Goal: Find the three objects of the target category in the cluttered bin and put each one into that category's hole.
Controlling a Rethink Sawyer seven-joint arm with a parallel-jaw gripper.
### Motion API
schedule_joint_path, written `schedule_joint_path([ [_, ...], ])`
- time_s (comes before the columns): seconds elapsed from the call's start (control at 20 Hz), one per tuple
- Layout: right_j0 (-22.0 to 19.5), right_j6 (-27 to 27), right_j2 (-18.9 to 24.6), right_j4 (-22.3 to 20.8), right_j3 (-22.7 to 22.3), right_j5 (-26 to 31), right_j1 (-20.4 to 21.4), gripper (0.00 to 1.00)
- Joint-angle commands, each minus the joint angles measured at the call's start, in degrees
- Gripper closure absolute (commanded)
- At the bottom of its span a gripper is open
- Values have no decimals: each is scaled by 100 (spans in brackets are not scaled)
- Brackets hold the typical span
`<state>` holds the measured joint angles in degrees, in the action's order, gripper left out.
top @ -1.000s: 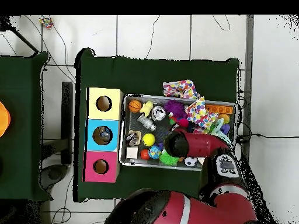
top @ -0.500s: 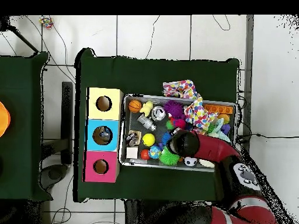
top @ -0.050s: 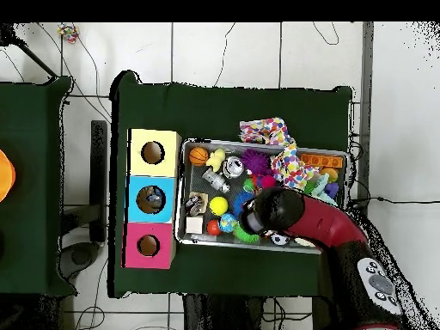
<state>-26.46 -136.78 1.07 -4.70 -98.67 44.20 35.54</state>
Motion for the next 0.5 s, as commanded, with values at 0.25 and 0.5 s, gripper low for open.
schedule_joint_path([
  [0.25,364,-474,357,626,-718,320,549,0],
  [0.5,530,-386,167,307,-559,-333,532,0],
])
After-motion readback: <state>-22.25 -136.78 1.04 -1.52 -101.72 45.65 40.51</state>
